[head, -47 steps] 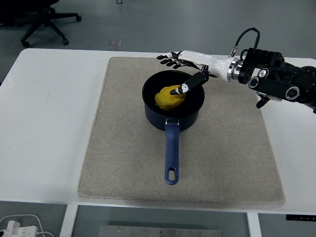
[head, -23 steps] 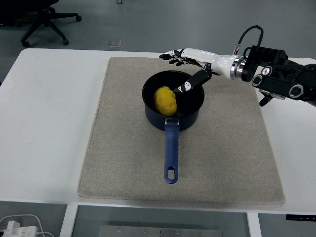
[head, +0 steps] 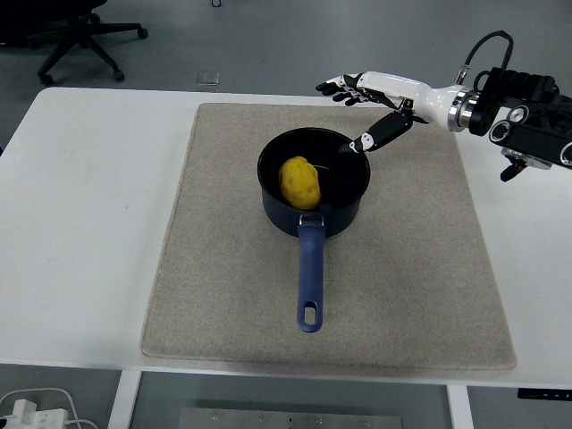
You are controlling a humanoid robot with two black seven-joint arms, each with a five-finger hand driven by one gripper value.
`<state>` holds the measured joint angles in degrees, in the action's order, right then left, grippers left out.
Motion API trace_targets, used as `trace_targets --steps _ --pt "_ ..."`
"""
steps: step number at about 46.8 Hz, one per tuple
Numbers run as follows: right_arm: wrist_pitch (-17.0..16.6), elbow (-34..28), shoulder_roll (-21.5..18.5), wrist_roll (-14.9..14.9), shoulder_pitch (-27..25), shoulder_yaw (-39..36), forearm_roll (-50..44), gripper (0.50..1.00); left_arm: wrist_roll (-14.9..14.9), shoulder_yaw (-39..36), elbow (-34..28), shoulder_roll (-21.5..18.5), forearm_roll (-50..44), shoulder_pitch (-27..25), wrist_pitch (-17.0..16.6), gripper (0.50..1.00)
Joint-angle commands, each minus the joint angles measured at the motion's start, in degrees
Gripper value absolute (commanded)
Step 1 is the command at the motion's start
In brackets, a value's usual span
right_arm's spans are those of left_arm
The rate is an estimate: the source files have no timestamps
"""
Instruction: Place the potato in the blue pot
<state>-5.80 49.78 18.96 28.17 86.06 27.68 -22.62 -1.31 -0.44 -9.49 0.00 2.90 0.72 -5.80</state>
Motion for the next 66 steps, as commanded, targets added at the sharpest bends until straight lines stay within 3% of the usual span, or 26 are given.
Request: trace_targets --steps 1,47,54,66 --pt "0.08 0.49 1.43 0.05 -0.01 -0.09 -0.05 0.928 -0.01 0.0 0.0 0.0 0.0 -0.02 -0.09 0.996" --pt "0.7 3.31 23.31 0.66 -4.41 -0.26 0.39 0.928 -0.01 0.0 0.0 0.0 0.0 -0.02 0.0 0.996" --pt "0.44 2.95 24.72 -0.39 -7.21 -5.17 5.74 0.928 -0.01 0.0 0.0 0.0 0.0 -0.02 0.0 0.996" --pt "0.79 2.6 26.13 -6.72 -14.95 -18.18 13.3 0.928 -0.01 0.0 0.0 0.0 0.0 -0.02 0.0 0.996"
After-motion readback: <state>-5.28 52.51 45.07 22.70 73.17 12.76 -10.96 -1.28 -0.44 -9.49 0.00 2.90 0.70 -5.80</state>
